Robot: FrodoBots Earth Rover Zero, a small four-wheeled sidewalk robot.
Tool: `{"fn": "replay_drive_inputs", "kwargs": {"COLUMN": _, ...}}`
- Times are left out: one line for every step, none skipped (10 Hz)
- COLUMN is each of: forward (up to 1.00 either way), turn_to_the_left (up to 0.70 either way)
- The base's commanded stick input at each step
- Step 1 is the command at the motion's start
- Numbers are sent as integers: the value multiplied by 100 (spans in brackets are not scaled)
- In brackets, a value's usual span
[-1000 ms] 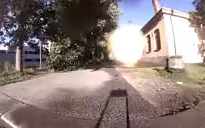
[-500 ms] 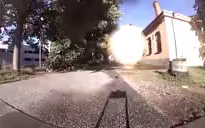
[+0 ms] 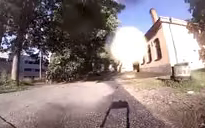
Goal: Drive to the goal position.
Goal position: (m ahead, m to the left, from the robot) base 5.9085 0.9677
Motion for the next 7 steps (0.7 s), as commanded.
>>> {"fn": "replay_drive_inputs", "kwargs": {"forward": 50, "turn_to_the_left": 0}}
{"fn": "replay_drive_inputs", "kwargs": {"forward": 50, "turn_to_the_left": 0}}
{"fn": "replay_drive_inputs", "kwargs": {"forward": 50, "turn_to_the_left": 0}}
{"fn": "replay_drive_inputs", "kwargs": {"forward": 50, "turn_to_the_left": 0}}
{"fn": "replay_drive_inputs", "kwargs": {"forward": 50, "turn_to_the_left": 0}}
{"fn": "replay_drive_inputs", "kwargs": {"forward": 50, "turn_to_the_left": 0}}
{"fn": "replay_drive_inputs", "kwargs": {"forward": 50, "turn_to_the_left": 0}}
